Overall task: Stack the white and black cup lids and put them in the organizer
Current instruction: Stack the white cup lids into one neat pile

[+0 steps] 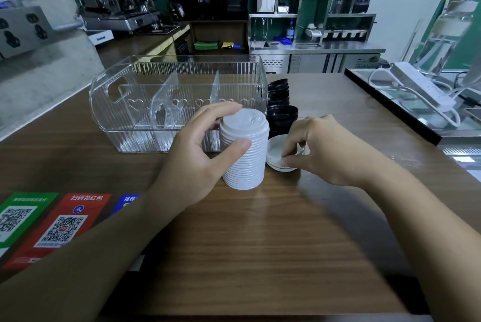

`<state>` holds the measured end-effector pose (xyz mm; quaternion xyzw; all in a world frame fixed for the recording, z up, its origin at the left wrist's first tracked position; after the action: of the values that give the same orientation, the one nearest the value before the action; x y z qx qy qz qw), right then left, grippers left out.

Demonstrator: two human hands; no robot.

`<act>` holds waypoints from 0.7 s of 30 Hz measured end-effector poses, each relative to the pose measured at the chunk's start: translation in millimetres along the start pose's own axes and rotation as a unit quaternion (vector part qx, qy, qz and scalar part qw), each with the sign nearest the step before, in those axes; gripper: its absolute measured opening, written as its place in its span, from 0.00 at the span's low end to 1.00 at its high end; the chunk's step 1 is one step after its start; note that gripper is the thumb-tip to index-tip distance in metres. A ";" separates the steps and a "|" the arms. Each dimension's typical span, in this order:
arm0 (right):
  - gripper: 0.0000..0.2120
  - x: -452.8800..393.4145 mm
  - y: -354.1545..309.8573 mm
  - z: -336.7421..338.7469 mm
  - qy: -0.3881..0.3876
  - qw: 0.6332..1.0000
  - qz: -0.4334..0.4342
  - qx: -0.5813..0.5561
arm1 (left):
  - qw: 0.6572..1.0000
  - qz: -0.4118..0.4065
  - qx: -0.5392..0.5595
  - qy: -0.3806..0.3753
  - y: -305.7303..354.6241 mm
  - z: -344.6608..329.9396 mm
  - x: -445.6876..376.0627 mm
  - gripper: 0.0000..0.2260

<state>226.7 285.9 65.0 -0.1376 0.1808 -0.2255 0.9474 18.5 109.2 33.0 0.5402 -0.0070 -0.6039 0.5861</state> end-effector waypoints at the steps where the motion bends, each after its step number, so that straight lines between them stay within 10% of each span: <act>1: 0.07 -0.2 -0.5 0.3 0.000 1.000 0.001 -0.005 | 1.000 -0.006 -0.006 0.003 -0.1 0.0 0.0 0.23; 21: 0.08 1.5 -4.5 3.4 0.020 0.998 -0.012 -0.059 | 1.000 -0.007 -0.019 0.005 0.8 0.4 -1.4 0.21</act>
<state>227.6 281.9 69.1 -0.1913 0.2112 -0.2285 0.9309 18.4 109.7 34.6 0.5324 0.0110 -0.6050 0.5920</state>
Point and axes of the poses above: each hand's wrist, its own x-axis away from the middle knuckle, its own z-axis out of the back of the hand, y = z × x, the point moved 1 cm from there along -x, towards the middle knuckle, and after that the axes turned 2 degrees about -z, right-handed, at the moved point
